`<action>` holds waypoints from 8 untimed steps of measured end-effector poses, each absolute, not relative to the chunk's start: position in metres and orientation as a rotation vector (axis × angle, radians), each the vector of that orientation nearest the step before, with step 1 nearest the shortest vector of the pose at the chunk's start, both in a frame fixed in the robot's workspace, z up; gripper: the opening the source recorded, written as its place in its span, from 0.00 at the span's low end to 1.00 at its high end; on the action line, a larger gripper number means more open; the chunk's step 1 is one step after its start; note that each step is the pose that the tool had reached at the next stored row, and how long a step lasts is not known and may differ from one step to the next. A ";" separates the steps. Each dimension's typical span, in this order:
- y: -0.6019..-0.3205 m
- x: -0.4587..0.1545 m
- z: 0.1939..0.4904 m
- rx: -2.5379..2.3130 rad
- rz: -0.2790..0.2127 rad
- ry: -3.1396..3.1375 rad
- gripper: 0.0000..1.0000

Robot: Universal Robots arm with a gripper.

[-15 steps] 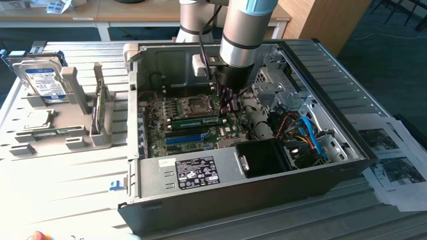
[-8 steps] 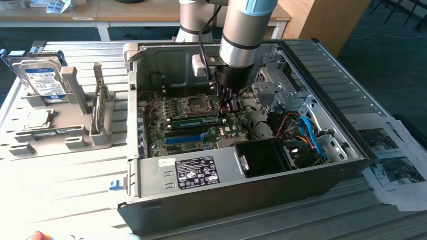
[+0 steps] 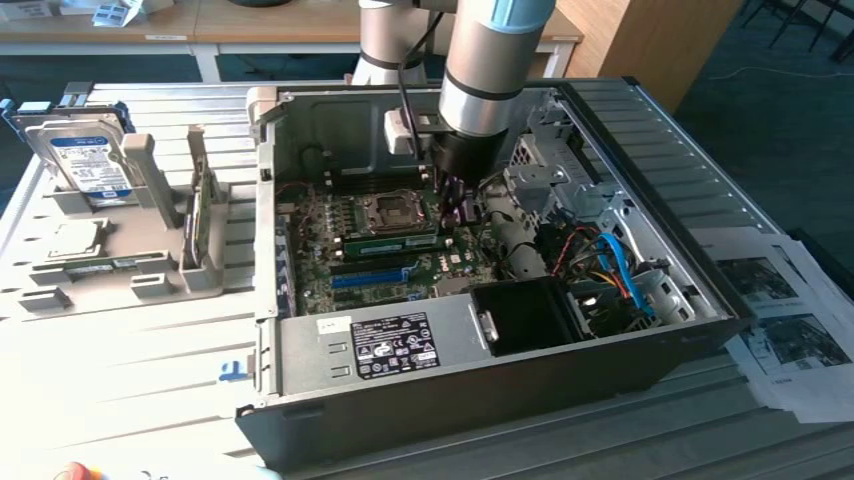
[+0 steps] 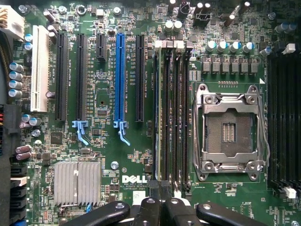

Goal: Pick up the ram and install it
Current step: 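Press down the ram until it locks into place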

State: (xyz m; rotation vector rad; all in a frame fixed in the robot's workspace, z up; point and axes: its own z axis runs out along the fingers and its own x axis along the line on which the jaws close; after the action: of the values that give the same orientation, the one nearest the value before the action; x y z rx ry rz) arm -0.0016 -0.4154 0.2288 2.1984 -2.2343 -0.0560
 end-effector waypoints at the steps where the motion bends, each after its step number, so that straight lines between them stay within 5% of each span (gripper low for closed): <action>1: -0.415 -0.002 0.229 2.198 -0.056 -2.234 0.10; 8: -0.415 -0.002 0.228 2.199 -0.056 -2.235 0.10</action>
State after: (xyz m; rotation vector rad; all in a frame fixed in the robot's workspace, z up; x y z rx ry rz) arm -0.0016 -0.4153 0.2281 2.1986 -2.2345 -0.0562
